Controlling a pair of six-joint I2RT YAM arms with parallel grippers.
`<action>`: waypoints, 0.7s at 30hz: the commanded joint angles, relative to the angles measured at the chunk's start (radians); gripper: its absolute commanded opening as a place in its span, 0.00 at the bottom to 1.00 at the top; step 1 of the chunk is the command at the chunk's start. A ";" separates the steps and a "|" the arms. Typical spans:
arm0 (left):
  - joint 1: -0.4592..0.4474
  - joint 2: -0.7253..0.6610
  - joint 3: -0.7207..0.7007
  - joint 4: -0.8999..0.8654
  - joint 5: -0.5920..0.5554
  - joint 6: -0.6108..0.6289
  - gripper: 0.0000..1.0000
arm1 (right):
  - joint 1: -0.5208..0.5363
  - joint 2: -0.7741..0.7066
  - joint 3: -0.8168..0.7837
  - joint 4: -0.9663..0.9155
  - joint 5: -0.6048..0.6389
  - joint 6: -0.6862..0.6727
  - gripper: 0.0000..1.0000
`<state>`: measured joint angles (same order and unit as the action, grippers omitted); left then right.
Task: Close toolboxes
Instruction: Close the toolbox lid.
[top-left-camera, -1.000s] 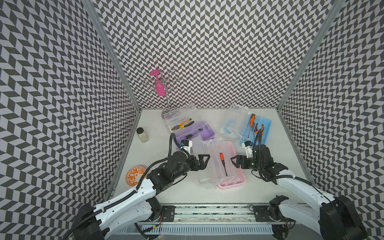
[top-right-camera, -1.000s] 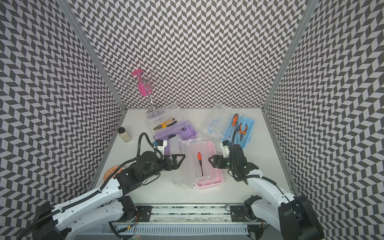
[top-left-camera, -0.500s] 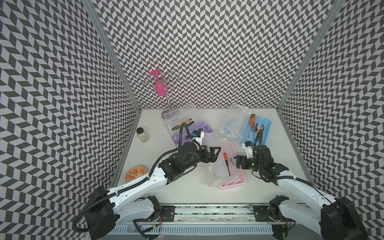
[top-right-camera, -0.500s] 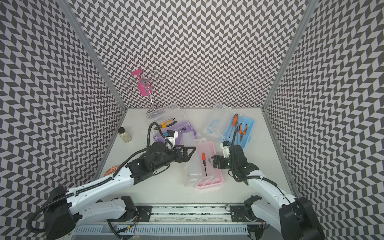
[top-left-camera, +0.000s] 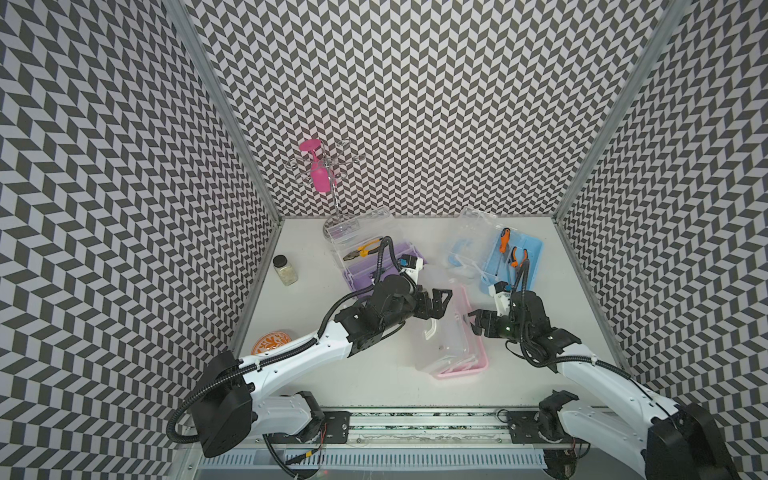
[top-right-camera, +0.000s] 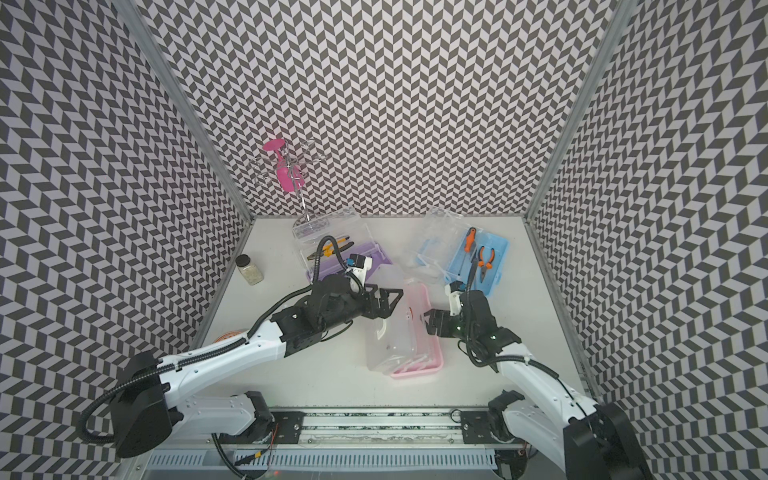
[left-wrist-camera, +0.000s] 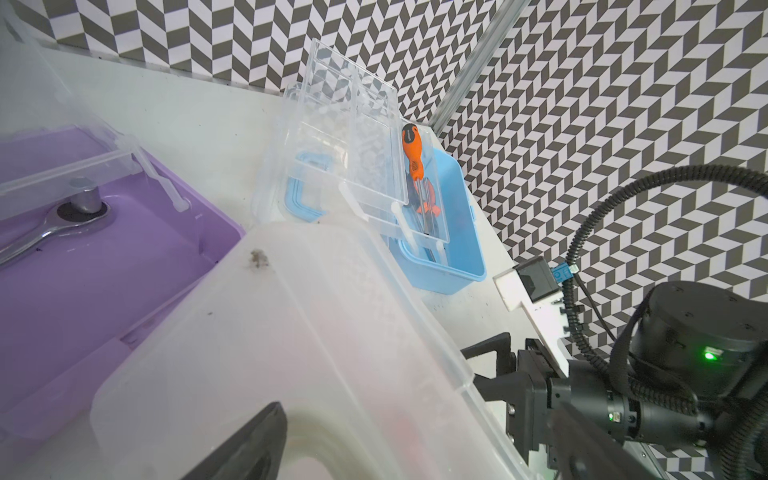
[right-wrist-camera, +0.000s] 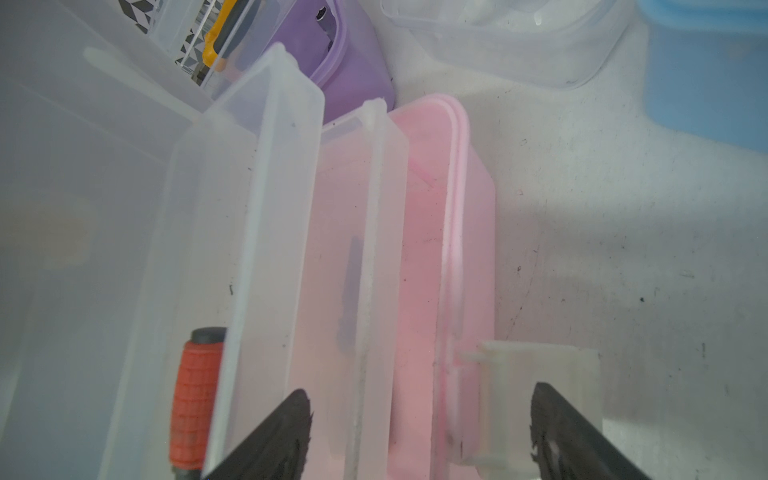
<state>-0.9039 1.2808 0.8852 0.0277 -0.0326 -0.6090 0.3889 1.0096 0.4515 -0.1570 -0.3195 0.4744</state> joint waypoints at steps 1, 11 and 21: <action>-0.008 0.031 0.047 -0.011 -0.019 0.032 0.99 | 0.007 -0.026 0.006 0.009 0.057 0.013 0.82; -0.012 0.171 0.156 -0.026 -0.017 0.078 0.99 | 0.005 -0.068 -0.003 -0.036 0.179 0.036 0.82; -0.025 0.268 0.229 -0.059 -0.015 0.096 0.99 | 0.005 -0.100 -0.020 -0.091 0.276 0.062 0.83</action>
<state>-0.9173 1.5372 1.0756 -0.0093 -0.0395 -0.5308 0.3897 0.9455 0.4404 -0.2497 -0.0963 0.5137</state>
